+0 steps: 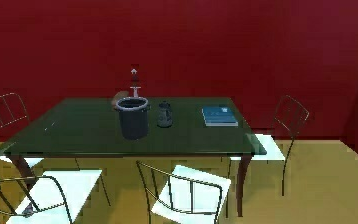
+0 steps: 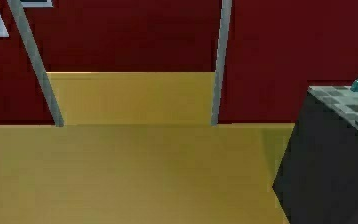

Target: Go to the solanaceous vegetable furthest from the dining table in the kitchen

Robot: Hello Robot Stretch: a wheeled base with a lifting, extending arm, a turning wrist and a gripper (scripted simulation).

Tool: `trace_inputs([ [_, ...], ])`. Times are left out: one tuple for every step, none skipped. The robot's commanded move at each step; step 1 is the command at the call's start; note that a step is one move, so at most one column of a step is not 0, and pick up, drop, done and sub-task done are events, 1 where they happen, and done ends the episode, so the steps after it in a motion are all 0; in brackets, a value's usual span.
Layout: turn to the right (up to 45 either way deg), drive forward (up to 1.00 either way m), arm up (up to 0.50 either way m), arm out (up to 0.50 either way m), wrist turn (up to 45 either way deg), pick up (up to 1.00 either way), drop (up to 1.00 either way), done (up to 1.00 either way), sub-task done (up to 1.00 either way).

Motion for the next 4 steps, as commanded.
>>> trace_inputs([
  [-9.0,0.00,0.00,0.00,0.0,0.00,0.00,0.00,0.00],
  [0.0,0.05,0.00,0.00,0.0,0.00,0.00,0.00,0.00],
  [-45.0,0.00,0.00,0.00,0.0,0.00,0.00,0.00,0.00],
  [-45.0,0.00,0.00,0.00,0.0,0.00,0.00,0.00,0.00],
])
